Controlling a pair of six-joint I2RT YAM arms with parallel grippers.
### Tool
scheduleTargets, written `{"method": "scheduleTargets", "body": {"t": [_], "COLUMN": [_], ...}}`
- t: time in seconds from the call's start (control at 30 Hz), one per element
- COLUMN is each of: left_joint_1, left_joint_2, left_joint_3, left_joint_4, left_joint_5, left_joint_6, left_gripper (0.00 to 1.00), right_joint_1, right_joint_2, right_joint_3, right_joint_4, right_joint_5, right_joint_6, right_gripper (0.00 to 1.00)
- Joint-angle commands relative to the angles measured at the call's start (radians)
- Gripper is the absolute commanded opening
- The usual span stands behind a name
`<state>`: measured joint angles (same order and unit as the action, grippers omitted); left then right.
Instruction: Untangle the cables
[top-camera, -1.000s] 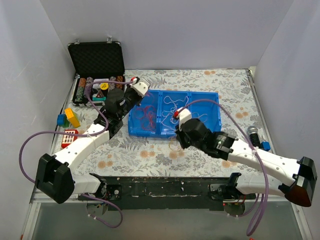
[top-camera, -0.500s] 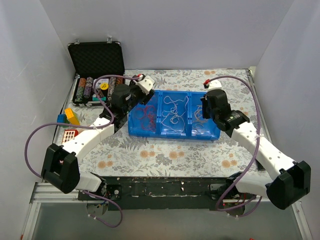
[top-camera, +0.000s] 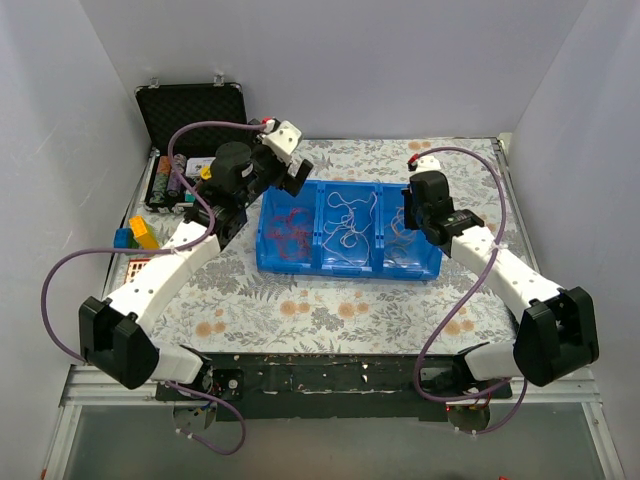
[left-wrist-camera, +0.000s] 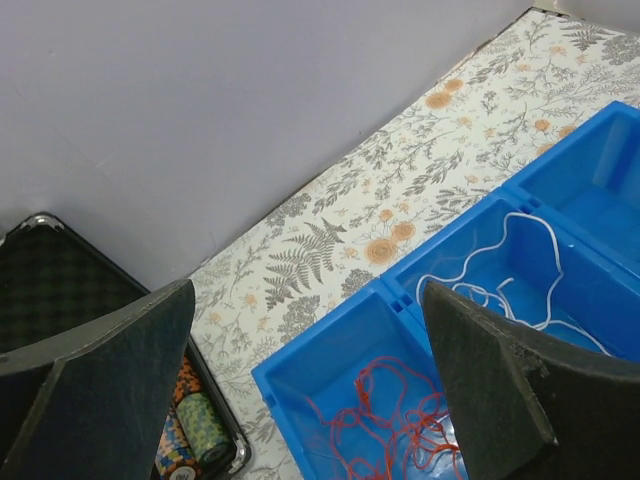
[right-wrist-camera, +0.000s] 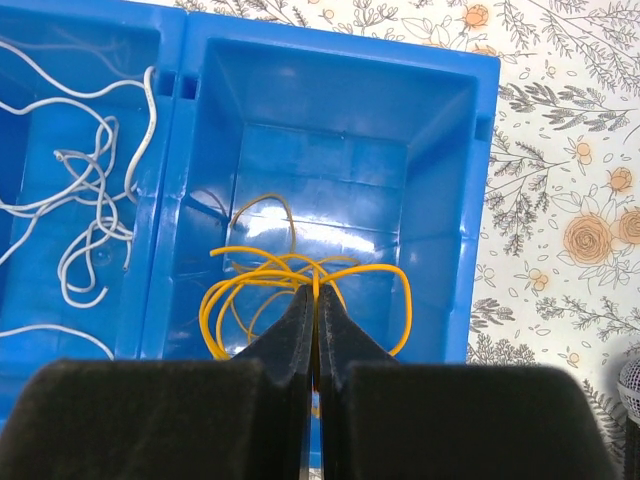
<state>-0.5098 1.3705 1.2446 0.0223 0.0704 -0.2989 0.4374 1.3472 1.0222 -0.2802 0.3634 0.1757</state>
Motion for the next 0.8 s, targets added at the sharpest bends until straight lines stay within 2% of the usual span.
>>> {"method": "scheduleTargets", "body": {"t": [0.0, 0.03, 0.07, 0.17, 0.27, 0.3, 0.33, 0.4, 0.53, 0.67, 0.77], "left_joint_1": [0.013, 0.014, 0.014, 0.016, 0.022, 0.030, 0.036, 0.039, 0.037, 0.039, 0.039], "left_joint_2": [-0.053, -0.059, -0.066, -0.068, -0.036, -0.024, -0.015, -0.007, 0.015, -0.022, -0.080], "left_joint_3": [-0.028, -0.045, -0.050, -0.022, 0.094, 0.134, 0.159, 0.182, 0.226, 0.165, 0.087], "left_joint_4": [-0.085, -0.084, -0.085, -0.122, -0.255, -0.307, -0.340, -0.351, -0.389, -0.363, -0.316], "left_joint_5": [0.009, 0.005, 0.002, -0.006, 0.043, 0.070, 0.090, 0.037, -0.168, -0.348, -0.382], "left_joint_6": [-0.036, -0.042, -0.051, -0.095, -0.146, -0.160, -0.183, -0.264, -0.402, -0.440, -0.445], "left_gripper": [0.98, 0.98, 0.98, 0.98, 0.98, 0.98, 0.98, 0.98, 0.98, 0.98, 0.96], "right_joint_1": [-0.014, -0.017, -0.019, -0.019, -0.019, -0.020, -0.020, -0.020, -0.020, -0.019, -0.020], "right_joint_2": [0.013, 0.020, 0.023, 0.033, 0.026, 0.018, 0.007, -0.017, -0.083, -0.151, -0.190], "right_joint_3": [0.056, 0.059, 0.064, 0.088, 0.111, 0.114, 0.116, 0.118, 0.086, 0.039, 0.009], "right_joint_4": [0.067, 0.067, 0.067, 0.053, 0.036, 0.035, 0.036, 0.032, 0.038, 0.027, 0.015], "right_joint_5": [0.003, 0.000, -0.004, -0.007, -0.027, -0.041, -0.058, -0.092, -0.176, -0.193, -0.193], "right_joint_6": [-0.012, -0.010, -0.012, -0.015, -0.010, -0.008, -0.002, 0.010, 0.027, 0.048, 0.050], "right_gripper": [0.01, 0.01, 0.10, 0.48, 0.79, 0.84, 0.85, 0.86, 0.88, 0.89, 0.89]}}
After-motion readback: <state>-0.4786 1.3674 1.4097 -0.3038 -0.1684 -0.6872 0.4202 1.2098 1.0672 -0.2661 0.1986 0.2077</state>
